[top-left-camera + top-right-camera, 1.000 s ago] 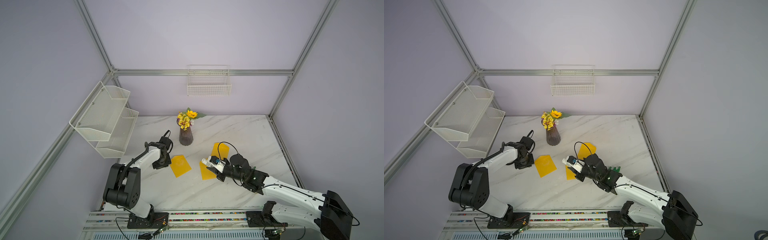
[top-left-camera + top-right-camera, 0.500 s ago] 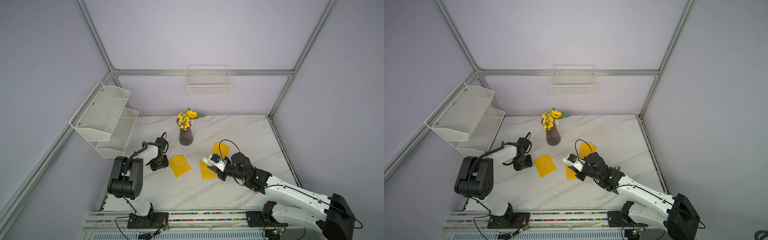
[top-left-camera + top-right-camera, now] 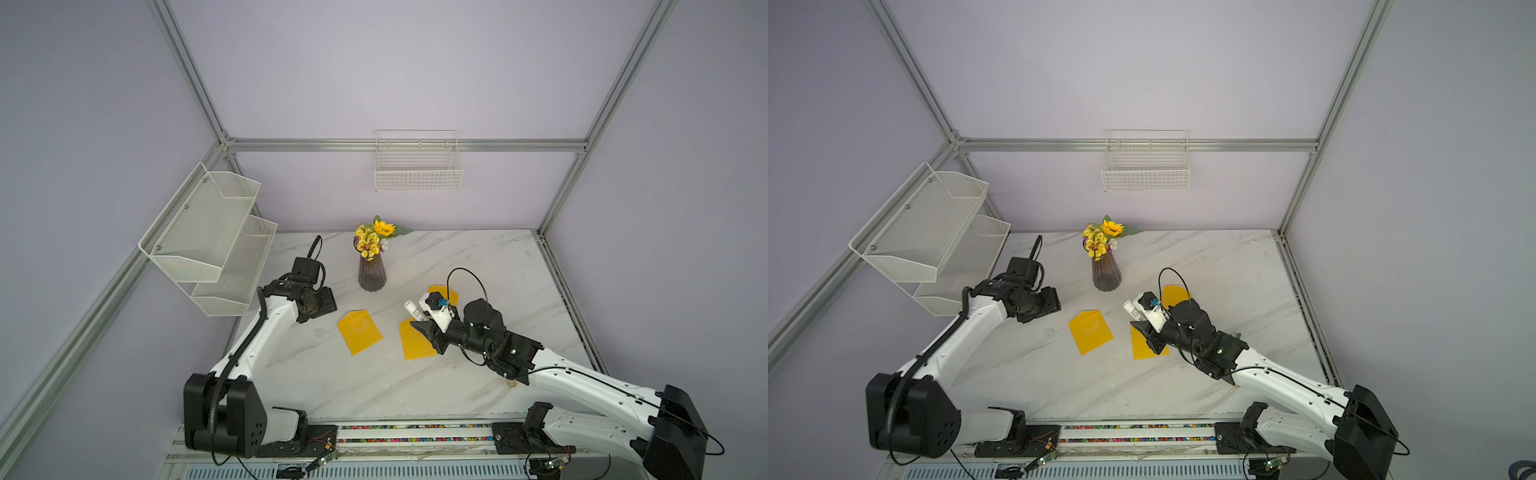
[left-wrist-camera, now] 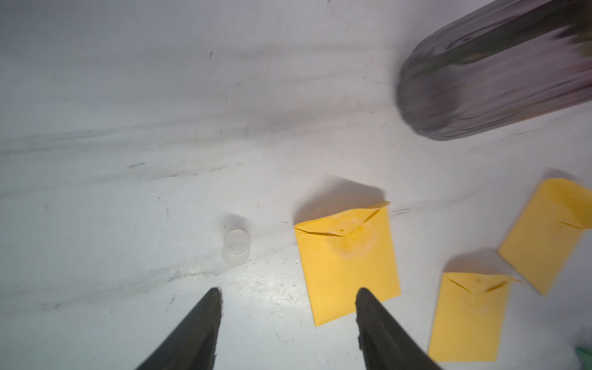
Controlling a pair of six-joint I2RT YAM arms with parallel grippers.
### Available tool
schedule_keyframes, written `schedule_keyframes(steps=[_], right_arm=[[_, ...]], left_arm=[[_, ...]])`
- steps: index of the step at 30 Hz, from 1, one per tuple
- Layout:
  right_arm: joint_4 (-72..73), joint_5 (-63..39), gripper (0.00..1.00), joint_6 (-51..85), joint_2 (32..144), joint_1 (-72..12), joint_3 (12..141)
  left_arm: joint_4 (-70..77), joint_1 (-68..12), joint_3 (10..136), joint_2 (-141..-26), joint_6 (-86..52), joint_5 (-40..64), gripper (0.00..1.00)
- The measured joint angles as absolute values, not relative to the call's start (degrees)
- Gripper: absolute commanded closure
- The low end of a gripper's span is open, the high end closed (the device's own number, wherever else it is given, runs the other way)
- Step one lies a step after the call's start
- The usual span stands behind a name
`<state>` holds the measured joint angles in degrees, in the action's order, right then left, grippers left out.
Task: Seal the envelope with a glue stick
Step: Place the lid at the center of the board, then unscrew the glue stick.
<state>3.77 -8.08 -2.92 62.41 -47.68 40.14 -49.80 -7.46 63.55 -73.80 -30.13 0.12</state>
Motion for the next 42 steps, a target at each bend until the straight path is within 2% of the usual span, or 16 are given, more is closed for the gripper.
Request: schedule_keyframes(steps=[5, 6, 11, 14, 22, 30, 37, 38, 42], right_arm=[[8.3, -9.0, 1.0, 1.1, 62.1, -47.7, 40.1], [9.2, -9.2, 1.0, 1.7, 61.8, -47.7, 40.1], [12.8, -11.1, 1.0, 4.0, 58.5, -47.7, 40.1], [14.9, -12.8, 1.0, 5.2, 55.5, -47.7, 40.1], [20.1, -21.1, 1.0, 8.8, 52.5, -47.7, 41.5], [24.1, -28.8, 1.0, 12.7, 54.8, -47.7, 45.5], [27.1, -31.0, 1.0, 15.9, 55.3, -47.7, 45.9], [27.5, -31.1, 1.0, 16.3, 55.3, -47.7, 45.9], [29.2, -31.4, 1.0, 17.8, 55.3, -47.7, 45.9]], left_arm=[[-43.0, -7.7, 63.6, -62.6, -29.3, 12.6, 0.38], [-39.9, -7.9, 62.6, -60.4, -29.5, 16.0, 0.41], [-18.6, -10.2, 53.4, -50.9, -31.1, 28.8, 0.41], [-3.4, -12.6, 47.0, -46.9, -32.0, 32.3, 0.41], [18.1, -21.3, 45.4, -45.9, -32.3, 35.3, 0.41], [22.3, -32.9, 50.8, -49.6, -32.3, 36.0, 0.41], [22.9, -36.6, 55.0, -54.5, -32.4, 36.1, 0.41], [22.8, -36.8, 55.3, -55.0, -32.3, 36.1, 0.44], [22.4, -37.3, 56.1, -56.7, -30.4, 44.7, 0.45]])
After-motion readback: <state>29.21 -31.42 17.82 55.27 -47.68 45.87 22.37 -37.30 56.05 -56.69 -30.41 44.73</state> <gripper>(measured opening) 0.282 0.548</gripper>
